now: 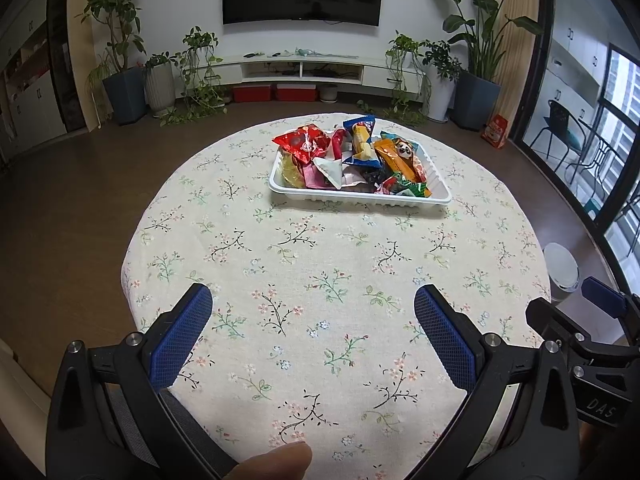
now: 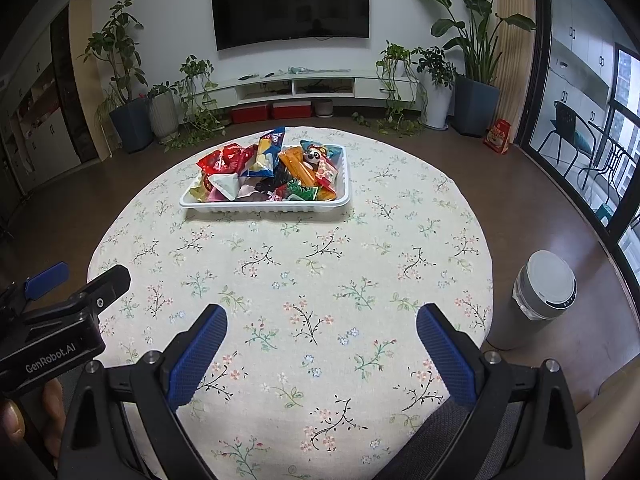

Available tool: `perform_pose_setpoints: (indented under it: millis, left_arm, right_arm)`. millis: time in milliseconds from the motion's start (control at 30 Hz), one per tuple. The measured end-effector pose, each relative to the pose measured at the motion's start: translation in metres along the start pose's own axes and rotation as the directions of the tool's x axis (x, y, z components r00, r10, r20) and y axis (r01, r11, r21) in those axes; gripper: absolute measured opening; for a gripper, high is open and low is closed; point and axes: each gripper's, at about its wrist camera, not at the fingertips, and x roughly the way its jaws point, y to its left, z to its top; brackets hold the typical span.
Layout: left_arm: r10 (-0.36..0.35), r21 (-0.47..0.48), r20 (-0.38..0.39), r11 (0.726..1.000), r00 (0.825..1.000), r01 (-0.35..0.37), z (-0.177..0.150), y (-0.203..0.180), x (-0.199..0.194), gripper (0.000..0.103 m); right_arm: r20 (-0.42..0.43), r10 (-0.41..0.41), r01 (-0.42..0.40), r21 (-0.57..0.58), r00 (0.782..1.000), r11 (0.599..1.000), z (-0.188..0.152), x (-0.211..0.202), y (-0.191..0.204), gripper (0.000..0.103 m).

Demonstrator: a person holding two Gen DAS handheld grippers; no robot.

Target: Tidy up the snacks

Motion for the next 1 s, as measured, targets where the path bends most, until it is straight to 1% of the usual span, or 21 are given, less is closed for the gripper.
perform_pose_setpoints:
  millis: [800,1000]
  left_arm:
    - [0.007,-0.015,-0.012,1.0,1.0,-0.007,-0.0027,0.0038,0.0039,0.103]
    - [0.0,-0.009,-0.001,1.0,1.0,0.0,0.0006,0.0043,0.0053,0.103]
  right_arm:
    - [-0.008,0.002,-0.002,-0.002,1.0,1.0,-0.0067,0.0025,-0.0031,0.098]
    - [-0.02,0.004,-0.004,0.005,1.0,1.0,-0.0088,0.0047,-0.0064,0.098]
